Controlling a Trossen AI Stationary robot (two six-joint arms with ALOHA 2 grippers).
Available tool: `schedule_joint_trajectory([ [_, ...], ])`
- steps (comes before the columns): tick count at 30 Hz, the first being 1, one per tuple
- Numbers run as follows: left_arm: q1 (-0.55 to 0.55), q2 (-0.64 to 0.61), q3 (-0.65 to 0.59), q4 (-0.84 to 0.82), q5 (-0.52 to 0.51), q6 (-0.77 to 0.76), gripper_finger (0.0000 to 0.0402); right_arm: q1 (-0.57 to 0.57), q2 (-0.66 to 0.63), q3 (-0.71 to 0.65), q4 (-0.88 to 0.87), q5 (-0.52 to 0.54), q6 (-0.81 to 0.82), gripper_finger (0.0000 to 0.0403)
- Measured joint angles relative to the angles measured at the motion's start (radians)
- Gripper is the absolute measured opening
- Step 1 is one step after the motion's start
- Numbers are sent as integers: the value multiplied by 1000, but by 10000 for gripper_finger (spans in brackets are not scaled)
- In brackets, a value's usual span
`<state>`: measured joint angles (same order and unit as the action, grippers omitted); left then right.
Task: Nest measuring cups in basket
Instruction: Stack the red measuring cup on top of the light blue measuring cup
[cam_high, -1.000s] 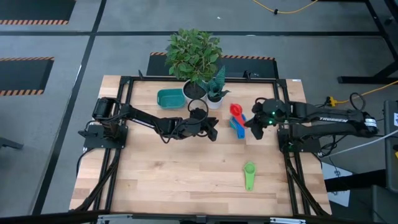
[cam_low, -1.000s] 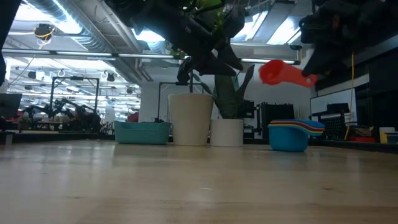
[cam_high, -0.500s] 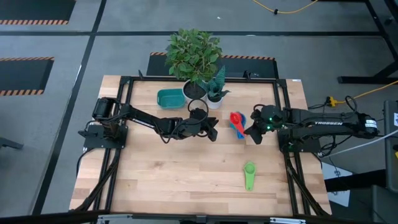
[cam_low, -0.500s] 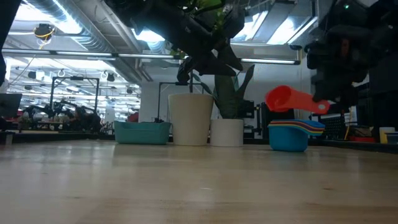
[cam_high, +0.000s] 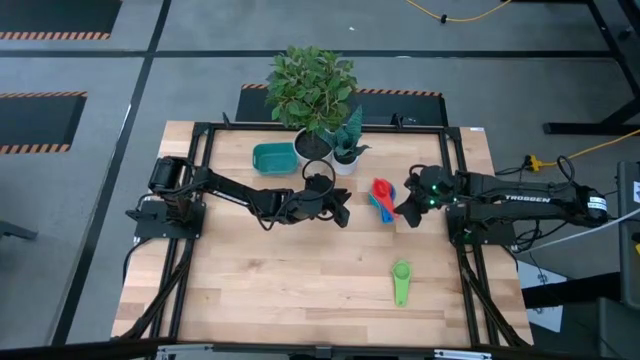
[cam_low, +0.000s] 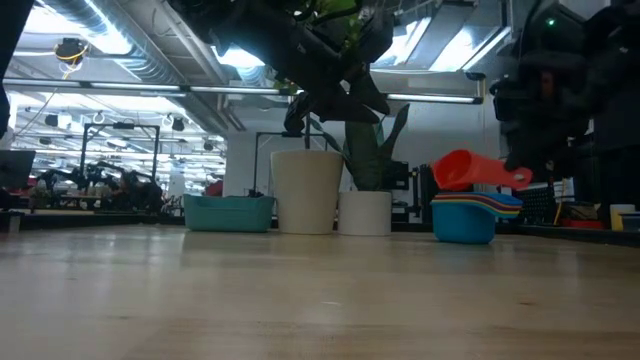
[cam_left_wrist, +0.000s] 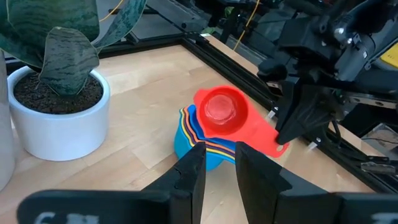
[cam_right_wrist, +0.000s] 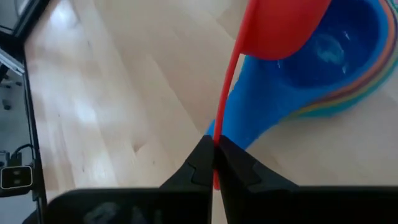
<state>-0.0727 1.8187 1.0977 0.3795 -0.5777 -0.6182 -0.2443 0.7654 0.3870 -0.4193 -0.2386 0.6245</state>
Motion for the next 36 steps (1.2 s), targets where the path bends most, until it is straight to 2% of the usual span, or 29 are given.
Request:
schedule_joint_trajectory([
  [17, 0, 0, 0, -2, 0, 0, 78, 0, 0, 0, -40, 35, 0, 17],
  [25, 0, 0, 0, -2, 0, 0, 78, 0, 0, 0, -41, 35, 0, 59],
  [36, 0, 0, 0, -2, 0, 0, 79, 0, 0, 0, -11, 15, 51, 64],
])
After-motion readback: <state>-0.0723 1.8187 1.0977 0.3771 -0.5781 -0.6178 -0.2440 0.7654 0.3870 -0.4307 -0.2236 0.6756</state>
